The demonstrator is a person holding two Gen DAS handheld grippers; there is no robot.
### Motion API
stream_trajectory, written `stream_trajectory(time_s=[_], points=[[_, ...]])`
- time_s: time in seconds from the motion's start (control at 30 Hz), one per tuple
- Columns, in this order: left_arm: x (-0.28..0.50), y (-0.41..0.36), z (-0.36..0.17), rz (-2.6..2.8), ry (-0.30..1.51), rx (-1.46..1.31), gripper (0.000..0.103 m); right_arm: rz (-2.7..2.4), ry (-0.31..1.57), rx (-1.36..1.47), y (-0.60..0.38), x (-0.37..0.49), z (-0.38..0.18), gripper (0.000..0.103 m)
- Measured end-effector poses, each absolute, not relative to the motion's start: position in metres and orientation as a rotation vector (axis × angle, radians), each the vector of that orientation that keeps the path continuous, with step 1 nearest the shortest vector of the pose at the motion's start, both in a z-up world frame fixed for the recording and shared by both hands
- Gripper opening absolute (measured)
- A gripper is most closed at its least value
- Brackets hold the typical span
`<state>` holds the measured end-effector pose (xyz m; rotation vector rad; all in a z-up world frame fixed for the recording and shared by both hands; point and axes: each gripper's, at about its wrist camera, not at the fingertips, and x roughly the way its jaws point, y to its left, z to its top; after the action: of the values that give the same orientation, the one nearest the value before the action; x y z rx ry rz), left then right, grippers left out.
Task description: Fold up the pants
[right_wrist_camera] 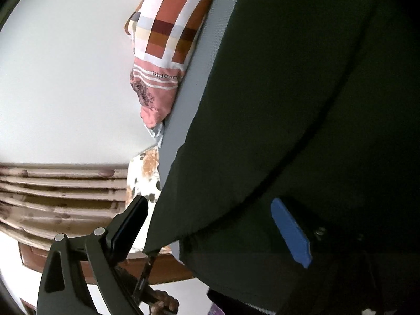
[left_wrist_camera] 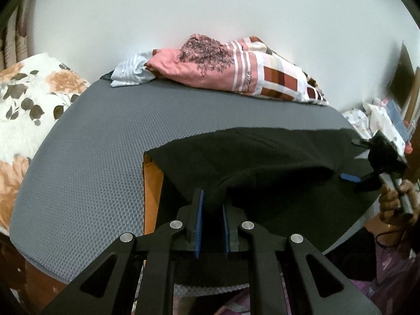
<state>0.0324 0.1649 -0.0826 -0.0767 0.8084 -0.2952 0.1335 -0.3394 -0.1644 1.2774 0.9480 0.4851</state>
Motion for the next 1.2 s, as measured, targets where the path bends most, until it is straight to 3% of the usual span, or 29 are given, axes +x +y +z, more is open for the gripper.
stream_trajectory(time_s=[0.27, 0.3, 0.37, 0.43, 0.47, 0.8, 1.03, 1.2], points=[[0.036, 0.175, -0.079, -0.29, 0.798, -0.143, 0.013, 0.517, 0.937, 1.354, -0.328, 0.14, -0.166, 0.092], [0.037, 0.175, -0.08, -0.289, 0.797, -0.144, 0.013, 0.514, 0.937, 1.338, -0.325, 0.142, -0.163, 0.088], [0.038, 0.174, -0.08, -0.286, 0.798, -0.142, 0.013, 0.48, 0.943, 1.287, -0.32, 0.153, -0.161, 0.064], [0.038, 0.174, -0.081, -0.29, 0.801, -0.147, 0.013, 0.437, 0.99, 1.258, -0.321, 0.164, -0.169, 0.011], [0.038, 0.173, -0.081, -0.293, 0.803, -0.143, 0.014, 0.419, 1.006, 1.271, -0.324, 0.167, -0.176, 0.008], [0.03, 0.193, -0.09, -0.255, 0.862, -0.124, 0.014, 0.526, 0.909, 1.013, -0.305, 0.096, -0.104, 0.006], [0.018, 0.192, -0.113, -0.243, 0.904, -0.046, 0.014, 0.521, 1.09, 0.955, -0.28, 0.065, -0.147, 0.005], [0.018, 0.191, -0.137, -0.229, 0.95, 0.001, 0.015, 0.509, 1.111, 0.936, -0.279, 0.065, -0.152, 0.005]])
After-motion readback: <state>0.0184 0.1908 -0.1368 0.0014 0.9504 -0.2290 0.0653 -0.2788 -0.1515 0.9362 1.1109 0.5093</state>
